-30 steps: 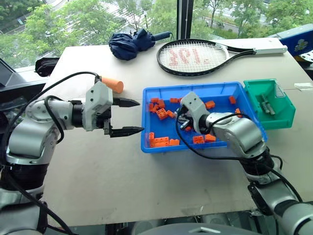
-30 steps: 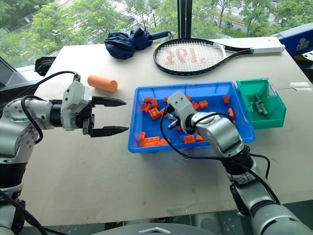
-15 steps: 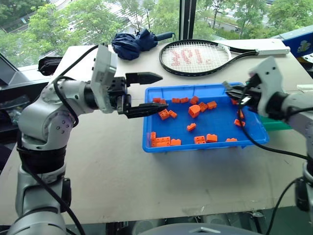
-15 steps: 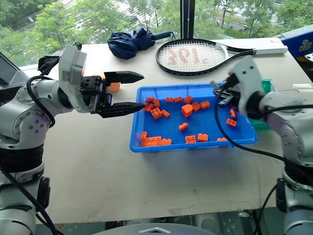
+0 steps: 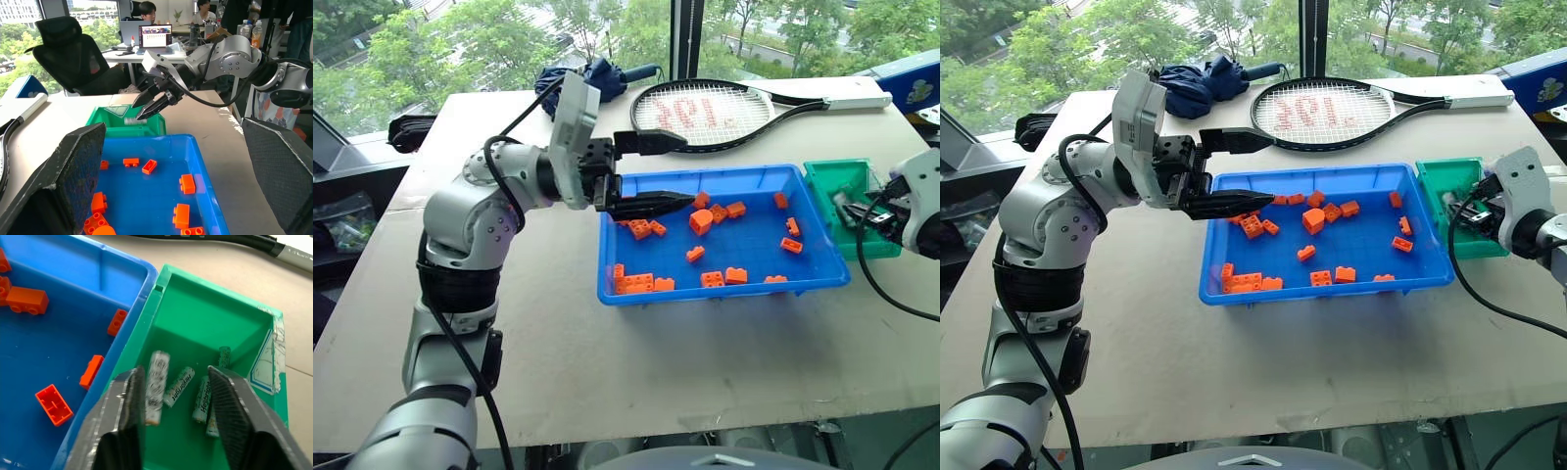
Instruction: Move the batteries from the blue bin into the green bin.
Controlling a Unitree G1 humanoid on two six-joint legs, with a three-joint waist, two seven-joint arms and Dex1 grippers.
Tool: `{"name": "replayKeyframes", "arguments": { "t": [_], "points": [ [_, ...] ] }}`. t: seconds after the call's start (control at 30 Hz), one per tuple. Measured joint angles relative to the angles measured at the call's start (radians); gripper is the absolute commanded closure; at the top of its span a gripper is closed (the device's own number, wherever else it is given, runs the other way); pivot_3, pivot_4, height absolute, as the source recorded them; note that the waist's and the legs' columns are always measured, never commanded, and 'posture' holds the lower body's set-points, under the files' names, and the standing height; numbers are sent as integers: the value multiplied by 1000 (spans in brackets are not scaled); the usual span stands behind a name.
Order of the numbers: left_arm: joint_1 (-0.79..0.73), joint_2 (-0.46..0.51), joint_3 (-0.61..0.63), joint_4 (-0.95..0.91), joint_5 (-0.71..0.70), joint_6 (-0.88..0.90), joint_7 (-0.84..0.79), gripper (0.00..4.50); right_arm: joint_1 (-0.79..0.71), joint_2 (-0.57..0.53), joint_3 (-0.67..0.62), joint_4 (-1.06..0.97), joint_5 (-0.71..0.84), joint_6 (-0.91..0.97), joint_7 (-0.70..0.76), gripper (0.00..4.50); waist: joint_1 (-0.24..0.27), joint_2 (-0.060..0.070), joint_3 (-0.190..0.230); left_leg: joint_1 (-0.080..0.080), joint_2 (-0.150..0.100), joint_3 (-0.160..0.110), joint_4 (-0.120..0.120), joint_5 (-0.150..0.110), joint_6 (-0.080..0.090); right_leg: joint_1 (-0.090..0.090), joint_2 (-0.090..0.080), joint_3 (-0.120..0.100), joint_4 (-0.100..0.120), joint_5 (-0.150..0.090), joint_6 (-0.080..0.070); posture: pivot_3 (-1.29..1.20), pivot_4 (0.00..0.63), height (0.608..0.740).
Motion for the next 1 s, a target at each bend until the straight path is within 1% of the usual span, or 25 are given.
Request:
{"name": "replayKeyframes", "arguments": {
  "t": [0.07,0.1,0.17,0.27,0.3,0.33,0.37,0.43,0.5,0.57,0.6,0.67,0.77,0.87,0.9,0.97,1.0],
  "points": [
    [0,-1,0,1,3,-5,-4,0,-2,0,-6,0,4,0,-1,130,0,0,0,0,0,0,0,0,0,0,0,0,0,0,0,0,150,740],
    [0,-1,0,1,4,-7,-4,0,-2,0,-10,2,4,0,-3,34,1,0,0,0,0,0,0,0,0,0,0,0,0,0,0,0,150,740],
    [6,2,0,-2,11,-10,-4,0,-2,0,-23,5,4,-1,-6,34,4,0,0,0,0,0,0,0,0,0,0,0,0,0,0,0,150,740],
    [96,61,3,-24,35,-18,-7,0,12,5,-58,-16,35,-15,13,34,0,0,0,1,1,0,-1,0,0,0,1,1,0,0,0,0,150,740],
    [124,77,5,-26,44,-21,-6,0,28,10,-75,-29,49,-22,23,34,0,0,0,1,1,0,-1,0,0,0,1,0,0,0,0,0,150,740],
    [174,100,20,-26,54,-24,1,0,74,27,-102,-64,74,-49,47,34,1,0,0,0,1,-1,-1,0,0,0,1,0,-1,0,0,0,150,740],
    [179,102,22,-26,55,-24,2,0,80,29,-103,-67,76,-52,50,34,2,0,0,0,1,-1,-1,0,0,0,1,0,-1,0,0,0,150,740],
    [232,127,71,-49,59,-30,31,0,188,56,-138,-123,109,-124,107,34,12,0,0,0,1,-1,-1,0,0,0,1,0,-1,0,0,0,150,740],
    [342,194,157,-67,72,-40,50,0,323,104,-183,-151,144,-198,176,34,18,0,0,1,1,0,-2,0,0,0,1,0,-2,0,0,0,150,740],
    [420,210,205,-82,80,-45,63,0,386,134,-232,-152,165,-252,213,34,21,1,0,1,1,1,-1,0,0,1,1,1,-1,0,0,0,150,740],
    [485,212,233,-100,82,-58,71,0,438,151,-275,-162,194,-290,254,34,24,1,0,2,1,1,-1,0,0,2,1,1,-1,0,0,0,150,740],
    [585,212,263,-110,97,-80,83,0,527,156,-318,-171,234,-323,322,34,29,1,0,4,1,1,-1,0,0,3,1,1,-1,0,0,0,150,740],
    [758,210,301,-154,107,-105,84,0,639,176,-350,-156,284,-385,434,34,35,1,0,7,1,1,-2,-1,0,6,1,2,-2,0,0,0,150,740],
    [904,185,313,-227,127,-155,86,0,688,172,-351,-84,277,-488,532,34,43,2,0,18,2,4,-5,-3,3,18,1,3,-6,0,0,0,150,740],
    [958,171,315,-247,141,-175,89,0,708,164,-348,-40,258,-530,562,34,45,2,0,21,3,5,-7,-6,8,21,1,4,-8,0,-1,0,150,740],
    [1013,141,316,-254,163,-204,112,0,714,158,-343,38,231,-596,600,34,50,2,0,20,3,6,-6,-6,8,21,1,4,-9,0,0,0,150,740],
    [1051,118,315,-254,188,-237,128,0,716,147,-340,111,202,-657,626,34,52,2,0,20,3,6,-6,-6,8,21,1,4,-9,0,0,0,150,740]
  ]
}}
